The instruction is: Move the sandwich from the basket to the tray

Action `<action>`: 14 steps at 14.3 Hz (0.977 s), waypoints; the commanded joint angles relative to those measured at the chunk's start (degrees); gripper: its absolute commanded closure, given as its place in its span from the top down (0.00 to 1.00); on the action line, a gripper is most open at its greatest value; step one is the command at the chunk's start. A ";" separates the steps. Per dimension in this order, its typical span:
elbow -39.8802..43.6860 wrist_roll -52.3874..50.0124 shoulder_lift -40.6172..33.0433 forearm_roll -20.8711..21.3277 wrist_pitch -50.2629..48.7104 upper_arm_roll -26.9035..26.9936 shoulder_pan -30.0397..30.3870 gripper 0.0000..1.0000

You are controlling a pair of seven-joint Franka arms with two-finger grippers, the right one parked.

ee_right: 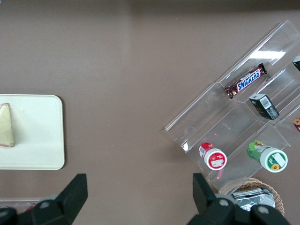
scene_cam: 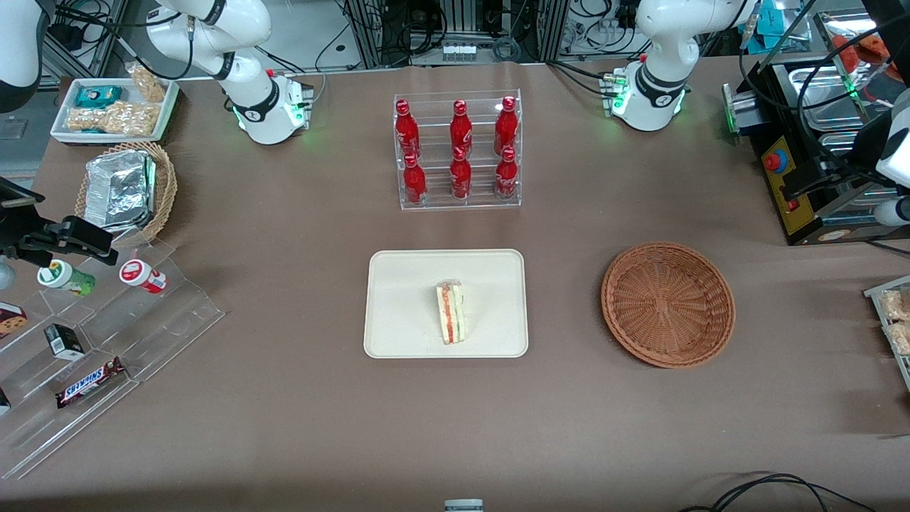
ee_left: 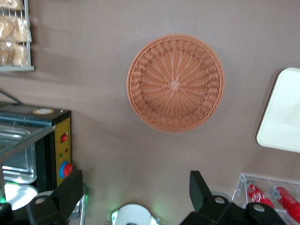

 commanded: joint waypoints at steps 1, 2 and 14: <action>-3.70 -0.34 -2.90 0.28 2.54 -0.48 0.37 1.00; -3.52 -0.34 -2.82 0.27 2.36 -0.56 0.37 1.00; -3.43 -1.04 -3.25 -0.78 2.19 3.13 -4.91 1.00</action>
